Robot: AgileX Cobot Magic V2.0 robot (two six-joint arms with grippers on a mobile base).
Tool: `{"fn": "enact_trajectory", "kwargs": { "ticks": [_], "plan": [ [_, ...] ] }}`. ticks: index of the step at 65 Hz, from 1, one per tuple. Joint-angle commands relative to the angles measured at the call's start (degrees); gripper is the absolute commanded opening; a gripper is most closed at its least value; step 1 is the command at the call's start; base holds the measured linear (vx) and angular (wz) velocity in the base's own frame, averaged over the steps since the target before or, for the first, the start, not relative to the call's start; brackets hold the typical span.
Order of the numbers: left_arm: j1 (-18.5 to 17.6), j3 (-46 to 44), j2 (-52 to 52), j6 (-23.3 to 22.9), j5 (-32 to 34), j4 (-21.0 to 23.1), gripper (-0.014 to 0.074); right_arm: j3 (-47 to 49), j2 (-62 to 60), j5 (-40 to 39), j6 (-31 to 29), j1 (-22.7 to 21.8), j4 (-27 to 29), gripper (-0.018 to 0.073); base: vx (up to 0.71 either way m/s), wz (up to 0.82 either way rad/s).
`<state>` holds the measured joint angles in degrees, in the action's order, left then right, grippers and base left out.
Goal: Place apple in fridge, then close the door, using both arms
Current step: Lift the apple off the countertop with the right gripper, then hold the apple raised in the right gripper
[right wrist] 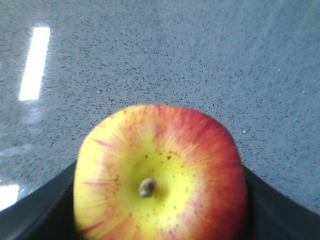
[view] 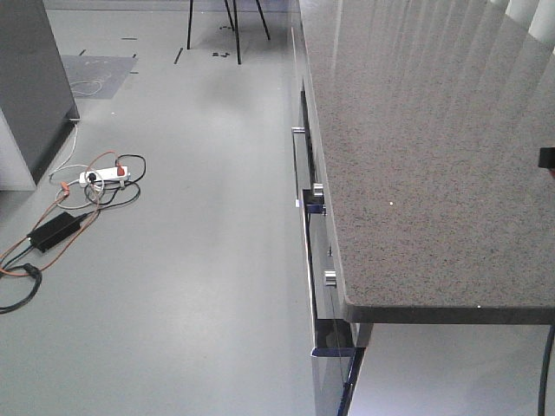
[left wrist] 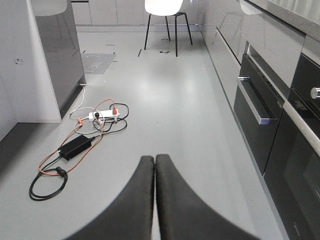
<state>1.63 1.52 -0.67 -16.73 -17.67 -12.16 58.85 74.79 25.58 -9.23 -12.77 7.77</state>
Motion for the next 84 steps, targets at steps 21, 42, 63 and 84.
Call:
{"fn": "enact_trajectory", "kwargs": {
  "ticks": [21, 42, 63, 84],
  "plan": [
    [-0.19, 1.15, -0.77, -0.55, 3.64, 0.17, -0.0005, -4.33, -19.42, 1.29, -7.93, -0.16, 6.7, 0.0027, 0.0, 0.0],
    [-0.19, 1.15, -0.77, -0.55, 3.64, 0.17, -0.0005, -23.77, -35.23, -0.58, -12.02, -0.16, 13.88, 0.003, 0.0, 0.0],
    [-0.19, 1.15, -0.77, -0.55, 3.64, 0.17, -0.0005, -32.23, -47.86, 1.8, -12.18, 2.95, 13.64, 0.003, 0.0, 0.0],
    [-0.19, 1.15, -0.77, -0.55, 3.64, 0.17, -0.0005, -32.23, -53.84, 6.09, -12.18, 4.11, 13.24, 0.003, 0.0, 0.0]
  ]
}}
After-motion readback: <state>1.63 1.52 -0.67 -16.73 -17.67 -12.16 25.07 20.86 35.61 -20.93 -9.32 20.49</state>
